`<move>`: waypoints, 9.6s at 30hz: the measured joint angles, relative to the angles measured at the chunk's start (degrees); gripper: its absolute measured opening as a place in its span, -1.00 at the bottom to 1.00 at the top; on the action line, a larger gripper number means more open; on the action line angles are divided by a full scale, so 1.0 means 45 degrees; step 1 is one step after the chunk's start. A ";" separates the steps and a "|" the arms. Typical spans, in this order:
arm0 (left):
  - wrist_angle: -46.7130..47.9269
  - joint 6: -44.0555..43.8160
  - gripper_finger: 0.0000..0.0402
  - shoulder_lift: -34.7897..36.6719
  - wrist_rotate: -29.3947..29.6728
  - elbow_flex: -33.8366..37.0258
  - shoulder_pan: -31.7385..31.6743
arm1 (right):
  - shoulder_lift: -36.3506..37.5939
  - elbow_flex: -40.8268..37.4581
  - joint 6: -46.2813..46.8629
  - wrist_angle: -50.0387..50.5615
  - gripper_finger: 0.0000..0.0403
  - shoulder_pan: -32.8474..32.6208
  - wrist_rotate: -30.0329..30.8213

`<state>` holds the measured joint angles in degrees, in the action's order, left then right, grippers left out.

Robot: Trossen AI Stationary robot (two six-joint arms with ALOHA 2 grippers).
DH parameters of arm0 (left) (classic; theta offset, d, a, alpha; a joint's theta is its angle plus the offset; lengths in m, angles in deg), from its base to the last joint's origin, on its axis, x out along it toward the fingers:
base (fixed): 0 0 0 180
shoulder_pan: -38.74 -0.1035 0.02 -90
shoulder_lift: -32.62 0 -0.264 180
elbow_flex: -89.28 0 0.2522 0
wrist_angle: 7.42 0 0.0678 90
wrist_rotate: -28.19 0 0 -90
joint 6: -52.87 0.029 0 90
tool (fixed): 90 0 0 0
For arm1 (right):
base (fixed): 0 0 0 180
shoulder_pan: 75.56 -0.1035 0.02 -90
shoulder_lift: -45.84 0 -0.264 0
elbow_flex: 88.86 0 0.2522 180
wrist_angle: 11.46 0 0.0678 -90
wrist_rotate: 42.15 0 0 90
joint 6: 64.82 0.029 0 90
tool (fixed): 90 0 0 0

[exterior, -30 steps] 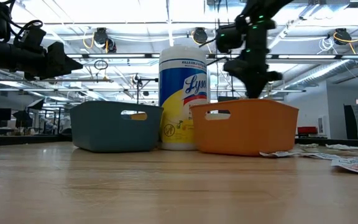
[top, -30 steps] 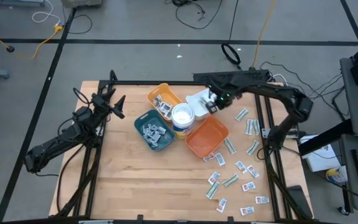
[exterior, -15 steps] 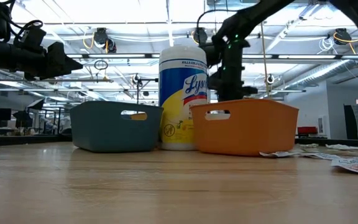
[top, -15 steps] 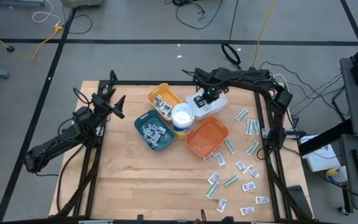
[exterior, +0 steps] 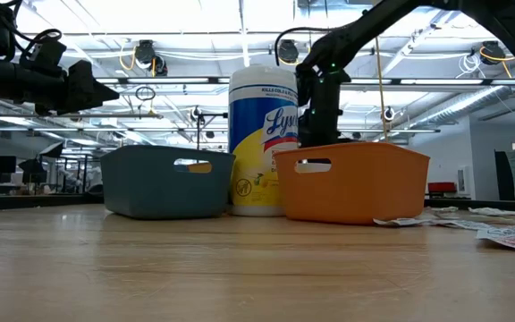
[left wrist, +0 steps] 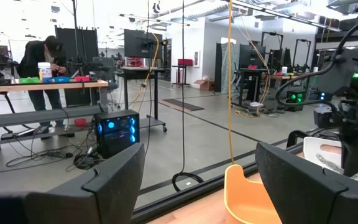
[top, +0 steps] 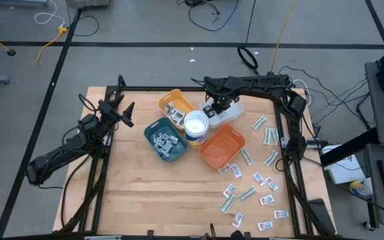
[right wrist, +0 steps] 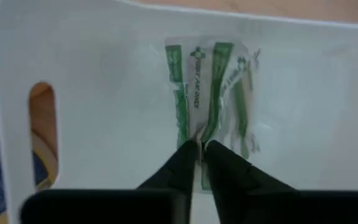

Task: Pick & Place First Aid Supplies
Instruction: Put the green bandage into the white bin

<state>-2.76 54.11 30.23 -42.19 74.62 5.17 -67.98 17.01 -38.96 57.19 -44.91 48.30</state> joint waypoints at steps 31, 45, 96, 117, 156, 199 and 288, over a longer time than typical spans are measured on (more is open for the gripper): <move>0.0000 0.0000 0.53 0.0000 0.0000 0.0000 0.0001 | 0.5932 -0.4182 0.3614 0.2164 -0.09 0.1619 0.1059; -0.0004 0.0000 0.53 0.0000 0.0000 0.0000 -0.0003 | 0.7467 -0.6604 0.6059 0.2258 -0.08 0.2947 0.1645; 0.0000 0.0000 0.53 0.0000 0.0000 0.0000 0.0000 | 0.6416 -0.6021 0.3235 0.2998 -0.99 0.2992 0.1504; 0.0000 0.0000 0.53 0.0000 0.0000 0.0000 -0.0003 | 0.1643 0.1197 0.0396 0.4946 -1.00 0.1210 0.0837; 0.0000 0.0000 0.53 0.0000 0.0000 0.0000 -0.0003 | -0.1826 0.3021 -0.1243 0.2493 -0.08 -0.0170 0.0895; 0.0000 0.0000 0.53 0.0000 0.0000 0.0000 -0.0002 | 0.7957 -0.6248 0.4738 0.3906 0.10 -0.3979 -0.0970; 0.0068 0.0000 0.53 0.0000 -0.0004 0.0005 -0.0003 | 0.2163 0.0846 0.1280 0.5585 -1.00 -0.1101 -0.0130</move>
<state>-2.45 54.11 30.23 -42.21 74.64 5.15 -58.24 20.82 -33.20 82.32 -49.86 47.72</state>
